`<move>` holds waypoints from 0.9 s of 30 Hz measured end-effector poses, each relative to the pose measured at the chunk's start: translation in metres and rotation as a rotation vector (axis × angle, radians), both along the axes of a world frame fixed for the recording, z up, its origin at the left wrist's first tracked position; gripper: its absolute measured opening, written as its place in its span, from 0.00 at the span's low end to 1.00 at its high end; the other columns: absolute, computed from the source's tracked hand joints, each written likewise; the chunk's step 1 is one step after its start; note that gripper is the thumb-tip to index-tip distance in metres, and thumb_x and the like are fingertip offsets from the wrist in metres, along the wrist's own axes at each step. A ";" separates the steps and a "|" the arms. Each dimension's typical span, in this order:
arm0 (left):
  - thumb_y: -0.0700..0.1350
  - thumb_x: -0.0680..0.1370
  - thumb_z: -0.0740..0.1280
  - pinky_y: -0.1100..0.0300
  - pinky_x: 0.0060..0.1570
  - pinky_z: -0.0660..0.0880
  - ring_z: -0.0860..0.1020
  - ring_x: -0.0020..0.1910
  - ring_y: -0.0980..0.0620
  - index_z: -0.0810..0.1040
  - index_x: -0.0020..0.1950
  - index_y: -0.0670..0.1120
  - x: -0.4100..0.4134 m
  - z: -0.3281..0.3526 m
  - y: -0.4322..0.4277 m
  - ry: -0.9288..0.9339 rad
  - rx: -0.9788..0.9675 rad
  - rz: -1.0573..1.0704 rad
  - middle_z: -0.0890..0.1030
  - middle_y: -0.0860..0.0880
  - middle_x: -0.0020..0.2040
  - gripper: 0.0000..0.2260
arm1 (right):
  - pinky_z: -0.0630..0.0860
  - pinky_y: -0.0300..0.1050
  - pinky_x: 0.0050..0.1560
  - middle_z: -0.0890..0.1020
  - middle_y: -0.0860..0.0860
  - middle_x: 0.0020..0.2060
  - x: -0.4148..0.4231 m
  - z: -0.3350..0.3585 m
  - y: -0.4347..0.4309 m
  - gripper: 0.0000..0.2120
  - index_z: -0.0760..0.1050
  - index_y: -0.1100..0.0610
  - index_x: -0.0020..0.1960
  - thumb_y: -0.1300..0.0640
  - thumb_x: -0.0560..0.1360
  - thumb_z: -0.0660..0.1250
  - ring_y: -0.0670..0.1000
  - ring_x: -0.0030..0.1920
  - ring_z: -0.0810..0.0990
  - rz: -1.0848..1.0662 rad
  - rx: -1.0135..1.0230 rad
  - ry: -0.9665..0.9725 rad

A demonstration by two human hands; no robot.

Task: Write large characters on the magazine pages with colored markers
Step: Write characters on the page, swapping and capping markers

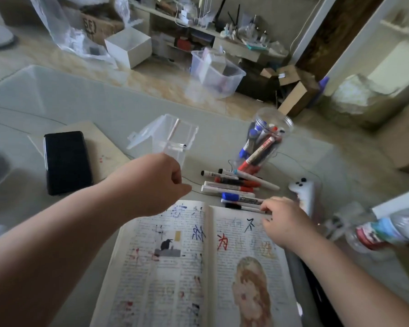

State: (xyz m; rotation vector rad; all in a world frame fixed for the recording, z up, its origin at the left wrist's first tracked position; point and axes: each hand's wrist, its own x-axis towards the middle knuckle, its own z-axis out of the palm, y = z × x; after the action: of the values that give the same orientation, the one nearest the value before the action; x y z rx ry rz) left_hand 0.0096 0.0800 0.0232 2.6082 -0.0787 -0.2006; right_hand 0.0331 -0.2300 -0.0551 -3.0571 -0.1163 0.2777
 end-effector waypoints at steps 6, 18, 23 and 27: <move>0.63 0.77 0.67 0.61 0.41 0.69 0.74 0.41 0.60 0.77 0.56 0.59 -0.008 -0.018 -0.024 0.210 0.191 -0.320 0.75 0.61 0.46 0.12 | 0.73 0.47 0.53 0.75 0.46 0.51 0.007 0.004 0.001 0.07 0.75 0.48 0.50 0.58 0.75 0.63 0.50 0.57 0.72 0.054 -0.091 0.067; 0.63 0.77 0.66 0.61 0.49 0.74 0.75 0.46 0.61 0.71 0.68 0.61 -0.014 -0.028 -0.048 0.125 0.136 -0.408 0.77 0.63 0.58 0.20 | 0.74 0.48 0.46 0.76 0.44 0.41 -0.016 0.034 0.004 0.05 0.74 0.49 0.39 0.54 0.74 0.63 0.48 0.50 0.74 0.099 -0.003 -0.022; 0.63 0.78 0.65 0.66 0.55 0.68 0.71 0.59 0.63 0.64 0.73 0.63 -0.026 -0.029 -0.061 -0.029 -0.015 -0.494 0.68 0.66 0.66 0.25 | 0.75 0.49 0.45 0.76 0.42 0.37 -0.067 0.070 0.004 0.05 0.77 0.49 0.40 0.53 0.75 0.70 0.44 0.45 0.72 0.171 0.180 -0.142; 0.61 0.79 0.64 0.62 0.56 0.73 0.73 0.55 0.63 0.69 0.70 0.63 -0.032 -0.032 -0.070 -0.046 -0.042 -0.536 0.71 0.64 0.61 0.19 | 0.75 0.42 0.37 0.81 0.43 0.34 -0.096 0.083 0.003 0.05 0.81 0.48 0.40 0.53 0.74 0.74 0.46 0.36 0.77 0.088 0.565 -0.109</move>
State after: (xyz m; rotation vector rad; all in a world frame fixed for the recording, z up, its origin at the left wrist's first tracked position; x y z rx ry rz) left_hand -0.0228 0.0104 -0.0086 2.4948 -0.7908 -0.3200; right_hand -0.0633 -0.2266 0.0274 -2.5063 -0.2812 0.0642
